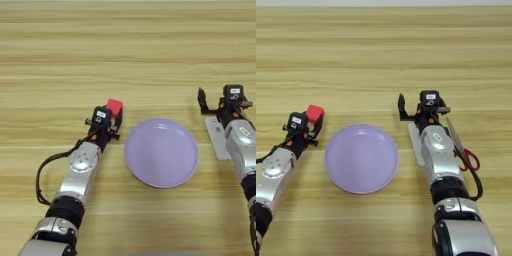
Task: Move the objects on the table
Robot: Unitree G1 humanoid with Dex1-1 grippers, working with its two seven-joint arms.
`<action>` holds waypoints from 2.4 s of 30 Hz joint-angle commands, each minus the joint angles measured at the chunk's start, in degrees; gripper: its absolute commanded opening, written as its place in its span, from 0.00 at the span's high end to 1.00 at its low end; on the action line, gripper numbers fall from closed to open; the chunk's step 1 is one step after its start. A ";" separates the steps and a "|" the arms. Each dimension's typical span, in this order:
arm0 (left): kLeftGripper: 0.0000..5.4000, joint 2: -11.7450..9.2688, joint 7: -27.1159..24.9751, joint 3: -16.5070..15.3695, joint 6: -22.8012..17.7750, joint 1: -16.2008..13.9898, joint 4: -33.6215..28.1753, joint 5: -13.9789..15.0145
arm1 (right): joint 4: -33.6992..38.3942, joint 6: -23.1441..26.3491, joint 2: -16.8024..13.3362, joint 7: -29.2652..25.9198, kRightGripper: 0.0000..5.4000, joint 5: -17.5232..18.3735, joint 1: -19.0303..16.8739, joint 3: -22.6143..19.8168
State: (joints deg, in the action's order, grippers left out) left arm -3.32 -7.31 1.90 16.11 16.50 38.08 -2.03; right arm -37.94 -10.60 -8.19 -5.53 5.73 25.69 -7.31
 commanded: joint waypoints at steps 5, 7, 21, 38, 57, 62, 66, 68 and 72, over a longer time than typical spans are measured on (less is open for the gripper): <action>0.60 -0.96 2.95 -0.39 -3.43 0.93 2.05 -1.48 | -0.16 0.18 0.02 -0.05 0.00 -0.13 1.14 -0.14; 0.60 -1.11 3.33 -0.23 -4.43 0.89 2.56 -2.00 | -0.15 0.18 0.03 -0.04 0.00 -0.13 1.14 -0.13; 0.60 -1.83 3.33 0.56 -9.28 0.20 3.86 -3.77 | -0.07 0.18 0.09 0.09 0.00 -0.24 1.10 -0.05; 0.30 -0.78 -0.33 2.55 -7.86 -0.80 1.37 -3.08 | -0.56 -0.10 -0.78 1.49 0.00 -2.31 1.10 0.47; 0.01 -0.12 0.60 1.48 -5.94 -1.16 -0.49 -2.19 | -0.54 1.31 -5.01 4.40 0.00 -6.91 1.39 0.19; 0.01 0.01 0.87 1.48 -5.98 -1.37 -0.97 -2.22 | 0.19 2.43 -5.71 3.12 0.00 -5.79 1.30 -0.18; 0.01 0.22 1.01 1.45 -5.90 -1.54 -1.60 -2.14 | 1.55 4.04 -6.66 1.84 0.00 -5.75 0.77 -0.03; 0.01 0.37 1.05 1.44 -5.59 -1.62 -1.98 -2.06 | 2.64 5.78 -7.40 -0.06 0.00 -5.50 0.34 0.19; 0.01 0.58 1.13 1.46 -5.14 -1.71 -2.50 -2.03 | 5.89 9.19 -7.80 -3.20 0.00 -4.18 -0.82 0.17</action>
State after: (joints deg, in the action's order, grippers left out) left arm -2.96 -6.45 3.34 10.47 15.22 36.37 -4.16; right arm -34.34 -4.16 -15.53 -6.79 0.25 26.04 -7.16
